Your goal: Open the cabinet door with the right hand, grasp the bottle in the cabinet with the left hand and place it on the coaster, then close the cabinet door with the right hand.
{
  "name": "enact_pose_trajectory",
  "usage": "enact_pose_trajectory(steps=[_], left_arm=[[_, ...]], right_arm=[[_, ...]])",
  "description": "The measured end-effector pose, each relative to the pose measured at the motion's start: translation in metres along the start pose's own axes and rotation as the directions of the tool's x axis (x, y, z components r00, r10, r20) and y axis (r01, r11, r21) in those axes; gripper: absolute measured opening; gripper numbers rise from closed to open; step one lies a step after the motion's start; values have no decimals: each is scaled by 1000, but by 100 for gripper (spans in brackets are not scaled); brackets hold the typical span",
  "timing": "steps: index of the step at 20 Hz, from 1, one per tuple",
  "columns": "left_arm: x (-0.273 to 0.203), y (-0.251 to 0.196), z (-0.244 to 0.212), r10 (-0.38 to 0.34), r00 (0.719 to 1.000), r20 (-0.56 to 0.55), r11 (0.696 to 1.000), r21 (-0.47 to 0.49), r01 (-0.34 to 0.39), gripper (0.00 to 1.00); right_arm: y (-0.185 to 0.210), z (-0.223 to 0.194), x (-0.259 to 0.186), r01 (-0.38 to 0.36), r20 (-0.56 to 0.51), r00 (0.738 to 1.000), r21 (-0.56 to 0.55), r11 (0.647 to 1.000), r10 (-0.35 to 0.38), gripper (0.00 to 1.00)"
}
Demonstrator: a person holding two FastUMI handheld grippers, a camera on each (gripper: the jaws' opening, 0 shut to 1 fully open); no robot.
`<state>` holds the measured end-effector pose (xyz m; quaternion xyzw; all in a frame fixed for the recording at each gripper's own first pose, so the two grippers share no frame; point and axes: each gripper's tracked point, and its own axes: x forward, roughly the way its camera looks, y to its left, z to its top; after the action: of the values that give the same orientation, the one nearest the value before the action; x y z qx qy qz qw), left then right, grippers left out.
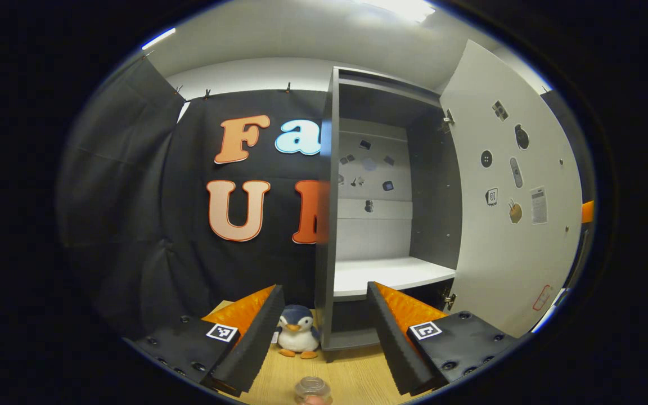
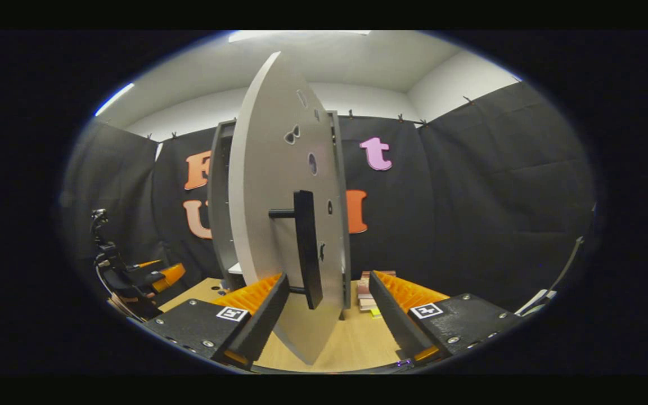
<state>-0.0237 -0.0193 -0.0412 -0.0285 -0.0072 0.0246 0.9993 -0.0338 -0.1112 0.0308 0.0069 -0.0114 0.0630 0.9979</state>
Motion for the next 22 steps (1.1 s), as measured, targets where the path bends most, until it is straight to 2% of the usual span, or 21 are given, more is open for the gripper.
enact_pose_trajectory(steps=[5, 8, 9, 10, 11, 13, 21, 22], left_arm=[[4, 53, -4, 53, 999, -8, 999, 5, -53, 95], [13, 82, -6, 73, 997, -14, 997, -10, -74, 95], [15, 89, -7, 77, 997, -13, 997, -8, -77, 94], [18, 97, -7, 82, 997, -12, 997, -2, -82, 94], [20, 104, -7, 85, 996, -9, 996, 4, -85, 94], [26, 113, -8, 78, 997, -10, 997, 9, -78, 94], [54, 131, -23, 16, 999, -28, 1000, -8, -16, 96], [57, 132, -25, 8, 999, -31, 1000, -10, -8, 95]], right_arm=[[74, 16, 43, -107, 39, 994, 67, 992, 105, 89], [106, 15, 76, -128, 37, 992, 112, 985, 125, 90], [118, 14, 88, -141, 37, 990, 123, 982, 137, 97], [131, 12, 100, -153, 34, 988, 130, 980, 150, 98], [130, 14, 106, -162, 34, 987, 138, 977, 159, 96], [134, 12, 109, -169, 35, 985, 137, 976, 166, 98], [152, 12, 131, -119, 56, 992, 85, 989, 115, 95], [153, 12, 133, -116, 58, 992, 86, 990, 111, 99]])
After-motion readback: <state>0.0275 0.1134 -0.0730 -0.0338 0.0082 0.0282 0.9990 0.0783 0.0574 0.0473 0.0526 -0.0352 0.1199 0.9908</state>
